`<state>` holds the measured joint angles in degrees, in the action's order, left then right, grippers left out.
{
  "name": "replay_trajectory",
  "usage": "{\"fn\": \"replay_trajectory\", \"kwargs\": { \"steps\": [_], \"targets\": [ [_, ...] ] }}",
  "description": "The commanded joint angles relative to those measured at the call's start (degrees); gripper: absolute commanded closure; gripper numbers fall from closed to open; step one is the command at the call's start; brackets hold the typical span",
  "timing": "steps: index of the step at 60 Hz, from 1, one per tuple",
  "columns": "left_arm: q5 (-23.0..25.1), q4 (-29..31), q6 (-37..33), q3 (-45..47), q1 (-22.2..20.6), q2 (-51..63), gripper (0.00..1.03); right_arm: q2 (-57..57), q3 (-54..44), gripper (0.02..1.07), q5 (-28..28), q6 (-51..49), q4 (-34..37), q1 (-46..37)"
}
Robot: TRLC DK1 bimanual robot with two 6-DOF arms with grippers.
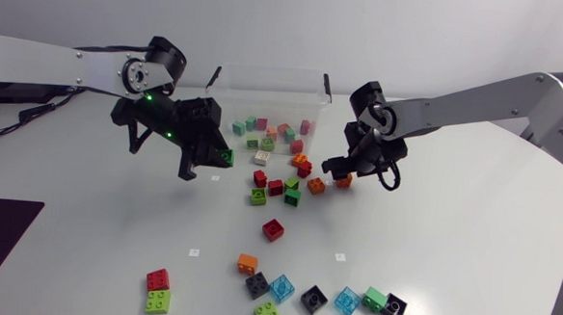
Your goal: Place the duplo bricks in the container
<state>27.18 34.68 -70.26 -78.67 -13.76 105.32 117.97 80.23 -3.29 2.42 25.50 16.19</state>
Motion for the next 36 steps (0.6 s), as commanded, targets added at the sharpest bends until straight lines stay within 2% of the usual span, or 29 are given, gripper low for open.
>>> {"fn": "replay_trajectory", "kwargs": {
  "steps": [1, 17, 31, 36],
  "targets": [
    [0.6, 1.0, 2.9, 1.1, 0.3, -2.8, 0.82, 1.7, 1.9, 0.48, -0.8, 2.0, 1.0, 0.4],
    [0.8, 0.0, 9.4, -0.3, -0.7, -7.9, 0.82, 5.2, 4.6, 0.48, -0.8, 2.4, 2.6, 0.5],
    [0.6, -5.1, 16.8, -4.2, -1.2, -7.1, 0.82, 5.5, 4.1, 0.77, -0.8, 2.2, 2.8, 0.6],
    [-0.5, -6.4, 19.6, -7.1, -1.3, -5.3, 0.82, 4.3, 3.3, 0.77, -0.8, 2.1, 2.8, 0.6]
  ]
}}
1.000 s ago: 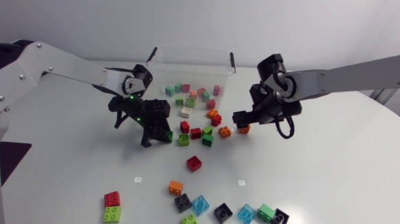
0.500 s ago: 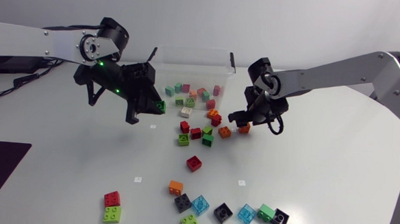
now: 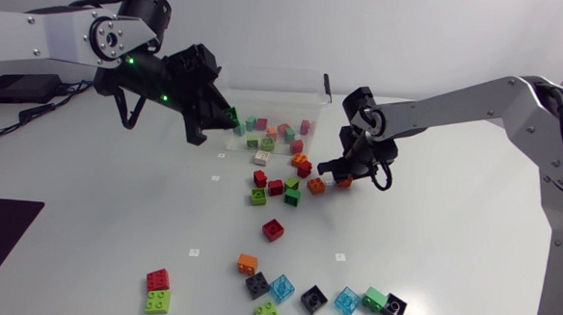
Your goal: Place the duplo bricks in the container
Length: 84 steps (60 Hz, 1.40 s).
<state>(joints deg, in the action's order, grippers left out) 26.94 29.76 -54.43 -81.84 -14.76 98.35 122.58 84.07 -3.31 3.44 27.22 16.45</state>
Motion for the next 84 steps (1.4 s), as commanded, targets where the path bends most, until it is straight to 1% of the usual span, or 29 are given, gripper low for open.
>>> {"fn": "replay_trajectory", "kwargs": {
  "steps": [1, 15, 28, 32, 48, 53, 54, 55, 56, 57, 58, 59, 60, 65, 69, 73, 79, 84],
  "targets": [
    [-0.3, -1.8, 4.4, -4.4, -0.4, 2.0, 0.82, -0.5, -0.8, 0.77, -0.7, 1.0, 1.1, 0.3],
    [-2.7, -7.3, 12.5, -11.2, -0.4, 8.4, 0.82, -7.4, -2.3, 0.77, -0.4, 0.4, 2.0, 0.1],
    [-4.6, -10.6, 18.5, -17.8, -0.2, 15.4, 0.81, -11.1, -0.3, 0.77, 0.5, 0.2, 2.9, 1.2],
    [-5.8, -12.8, 21.3, -20.5, -0.1, 18.5, 0.81, -11.5, 1.2, 0.77, 0.7, 0.2, 3.4, 1.8],
    [-8.7, -14.3, 25.5, -29.6, 0.2, 27.5, 0.81, -11.7, 7.5, 0.77, 1.1, 0.6, 5.1, 5.1],
    [-9.6, -14.3, 26.0, -30.8, 0.1, 28.9, 0.78, -11.5, 9.4, 0.77, 1.3, 1.0, 5.7, 5.7],
    [-9.9, -14.3, 26.2, -31.3, 0.0, 29.5, 0.67, -11.2, 10.2, 0.77, 1.5, 1.0, 5.9, 6.0],
    [-10.2, -14.3, 26.3, -31.4, -0.1, 29.7, 0.54, -11.1, 10.8, 0.77, 1.5, 1.0, 6.0, 6.1],
    [-10.5, -14.3, 26.3, -31.4, -0.1, 29.8, 0.48, -11.0, 11.3, 0.77, 1.5, 1.0, 6.1, 6.3],
    [-10.9, -14.3, 26.3, -31.4, -0.2, 29.9, 0.39, -10.9, 11.6, 0.77, 1.5, 1.0, 6.2, 6.4],
    [-11.3, -14.3, 26.2, -31.4, -0.3, 30.0, 0.21, -10.5, 12.7, 0.77, 1.5, 1.0, 6.6, 6.6],
    [-11.4, -14.3, 26.2, -31.3, -0.3, 30.0, 0.1, -10.3, 13.2, 0.77, 1.5, 1.0, 6.8, 6.8],
    [-11.4, -14.3, 26.2, -31.2, -0.3, 29.9, 0.06, -10.2, 13.9, 0.77, 1.6, 1.0, 7.0, 6.8],
    [-11.5, -14.3, 26.3, -29.8, -0.1, 28.3, 0.05, -9.3, 17.1, 0.77, 1.8, 1.1, 7.6, 7.1],
    [-11.5, -14.6, 26.3, -27.0, 0.1, 25.4, 0.05, -8.7, 19.5, 0.77, 2.0, 1.1, 8.1, 7.3],
    [-11.5, -16.5, 26.3, -23.1, 0.4, 21.9, 0.05, -8.3, 21.2, 0.77, 2.1, 1.0, 8.4, 7.6],
    [-11.4, -20.9, 26.3, -16.8, 0.9, 16.4, 0.05, -7.3, 24.2, 0.77, 2.2, 1.0, 9.1, 8.2],
    [-11.4, -21.8, 26.4, -12.6, 1.1, 12.0, 0.05, -6.0, 27.2, 0.77, 2.3, 1.0, 9.4, 8.7]
  ]
}}
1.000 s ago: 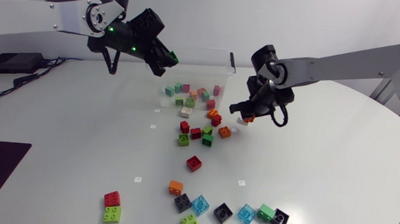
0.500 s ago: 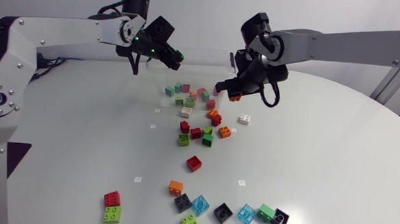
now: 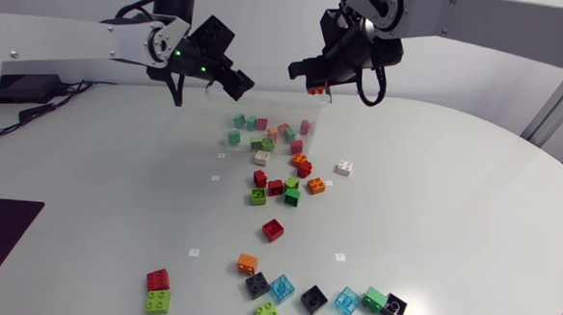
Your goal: Place the duplo bricks in the container
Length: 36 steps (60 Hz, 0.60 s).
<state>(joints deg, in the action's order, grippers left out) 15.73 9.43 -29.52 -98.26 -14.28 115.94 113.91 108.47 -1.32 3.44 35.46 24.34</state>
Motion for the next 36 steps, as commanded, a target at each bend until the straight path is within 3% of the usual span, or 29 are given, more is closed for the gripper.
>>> {"fn": "replay_trajectory", "kwargs": {
  "steps": [1, 11, 33, 36],
  "targets": [
    [-0.2, -2.0, 1.5, 4.7, 0.7, -6.3, 0.05, 3.0, 3.2, 0.77, 0.5, 1.0, 1.3, 0.9],
    [0.3, -7.8, 2.2, 14.9, 0.7, -15.0, 0.05, 6.8, 9.2, 0.77, 1.4, 0.8, 1.3, 1.2],
    [4.0, -7.5, -2.9, 27.4, -0.2, -21.0, 0.05, 15.2, 20.0, 0.77, 1.5, 1.1, 3.0, 1.5],
    [4.2, -7.5, -3.4, 28.0, -0.2, -21.0, 0.05, 16.3, 21.0, 0.72, 1.4, 1.2, 3.0, 1.5]
  ]
}}
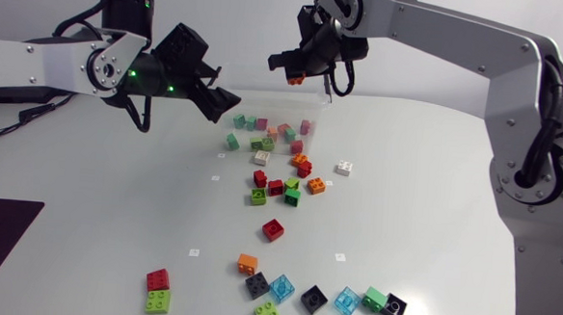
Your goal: Place the duplo bricks in the container
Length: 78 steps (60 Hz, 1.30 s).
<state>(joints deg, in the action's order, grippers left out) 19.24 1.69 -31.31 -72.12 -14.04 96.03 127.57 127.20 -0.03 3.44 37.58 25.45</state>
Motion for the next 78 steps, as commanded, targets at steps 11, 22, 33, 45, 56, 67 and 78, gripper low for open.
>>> {"fn": "replay_trajectory", "kwargs": {
  "steps": [11, 22, 33, 45, 56, 67, 78],
  "targets": [
    [1.6, 1.0, -2.8, 4.3, -1.1, -1.3, 0.05, 8.0, 9.2, 0.18, -0.1, 1.2, 5.1, 0.4],
    [3.1, 3.5, -7.3, 6.6, -2.6, -0.8, 0.05, 5.3, 9.4, 0.07, -0.2, 0.8, 7.2, -0.2],
    [3.7, 4.5, -13.0, 7.9, -4.9, 3.1, 0.06, -2.9, 1.7, 0.07, 0.2, -0.6, 5.7, -2.4],
    [4.7, 6.4, -17.8, 7.2, -5.2, 8.2, 0.06, -13.0, -10.0, 0.07, 1.7, -2.4, 1.6, -5.0],
    [4.9, 8.1, -24.0, 7.3, -4.4, 13.7, 0.06, -22.5, -23.1, 0.07, 4.4, -4.6, -2.9, -8.5],
    [5.1, 8.5, -25.8, 7.0, -4.9, 17.7, 0.07, -28.0, -35.1, 0.07, 7.0, -6.8, -6.9, -13.1],
    [5.2, 8.5, -25.7, 6.2, -7.1, 20.2, 0.07, -29.7, -43.5, 0.07, 9.3, -9.2, -9.9, -16.3]
  ]
}}
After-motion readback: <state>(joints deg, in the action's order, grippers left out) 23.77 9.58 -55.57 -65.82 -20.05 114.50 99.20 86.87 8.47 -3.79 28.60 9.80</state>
